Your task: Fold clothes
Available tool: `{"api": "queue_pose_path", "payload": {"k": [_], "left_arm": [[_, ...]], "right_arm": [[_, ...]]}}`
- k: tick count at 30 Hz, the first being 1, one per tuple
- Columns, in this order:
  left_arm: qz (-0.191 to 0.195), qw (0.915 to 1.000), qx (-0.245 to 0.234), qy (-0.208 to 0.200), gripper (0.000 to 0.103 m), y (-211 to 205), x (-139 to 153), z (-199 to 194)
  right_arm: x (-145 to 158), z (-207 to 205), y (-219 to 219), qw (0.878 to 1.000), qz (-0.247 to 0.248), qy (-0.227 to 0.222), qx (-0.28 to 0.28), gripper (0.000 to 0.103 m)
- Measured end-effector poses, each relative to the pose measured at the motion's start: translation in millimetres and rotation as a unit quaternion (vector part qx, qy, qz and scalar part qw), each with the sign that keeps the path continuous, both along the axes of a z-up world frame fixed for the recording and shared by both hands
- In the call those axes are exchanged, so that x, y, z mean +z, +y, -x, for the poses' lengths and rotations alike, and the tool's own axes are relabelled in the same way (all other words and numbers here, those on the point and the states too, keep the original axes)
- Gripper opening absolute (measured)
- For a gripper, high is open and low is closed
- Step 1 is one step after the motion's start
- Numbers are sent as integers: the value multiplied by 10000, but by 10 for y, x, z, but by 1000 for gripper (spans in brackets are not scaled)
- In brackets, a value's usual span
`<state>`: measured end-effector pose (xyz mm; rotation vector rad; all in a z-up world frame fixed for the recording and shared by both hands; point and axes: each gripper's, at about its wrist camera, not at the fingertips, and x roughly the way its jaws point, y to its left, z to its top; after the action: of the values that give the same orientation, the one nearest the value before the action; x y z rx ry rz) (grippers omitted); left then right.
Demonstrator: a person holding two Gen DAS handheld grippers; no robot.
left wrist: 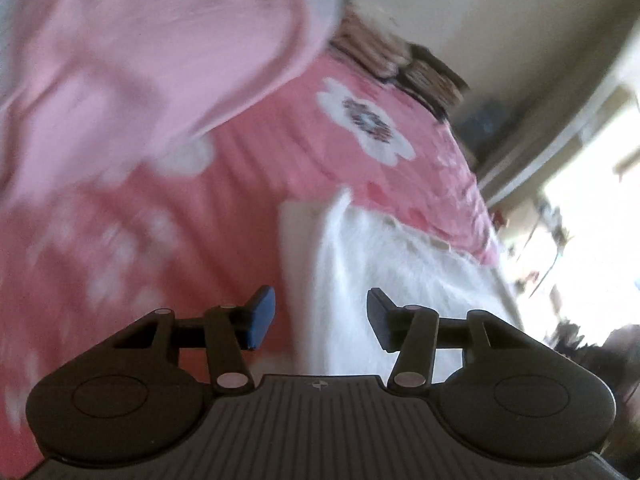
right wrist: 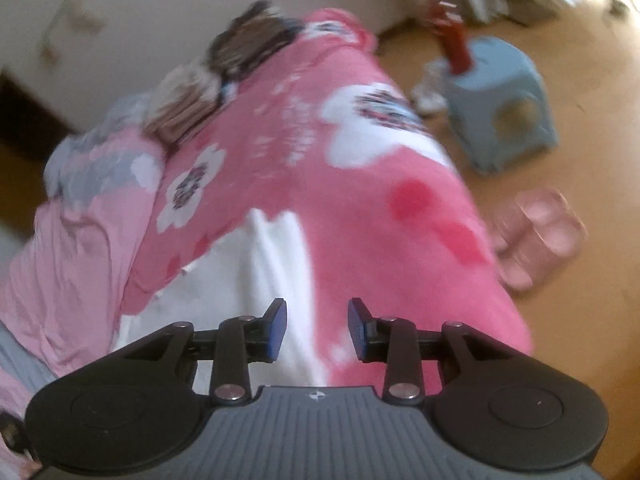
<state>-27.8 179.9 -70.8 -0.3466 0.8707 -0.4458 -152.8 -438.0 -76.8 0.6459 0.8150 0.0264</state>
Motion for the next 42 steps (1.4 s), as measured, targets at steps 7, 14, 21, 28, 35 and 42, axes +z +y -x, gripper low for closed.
{"api": "queue_pose_path", "payload": {"k": [7,14,21,28,35,42], "left_arm": [[-776,9925,-833,-434,53,-595,-84,-407],[-1200,9859,-1090,-414,53,-870,-304,-672],[-1120,9857,-1206,-363,51,-895,-374,-801],[-1046,9860,-1268,-285,39,-919,-428,-862],[-1156,9847,-1275,-283,42,-950,-430,-862],[-1369,9832,-1106,-492,52,-899,-340,-808]], "right_arm": [[100,-843,699,9838,1338,-390,1131,36],[-28,-1240,971,9560,2308,-321,1784,36],[-306,-1591,732,9739,1501,132,1700,40],[-287,-1528,685,9761,1250,-89,1778,18],[-268,-1533,742,9709,1440,-58,1912,16],[-242,-1520,644,9772,1314,-45,1667,22]]}}
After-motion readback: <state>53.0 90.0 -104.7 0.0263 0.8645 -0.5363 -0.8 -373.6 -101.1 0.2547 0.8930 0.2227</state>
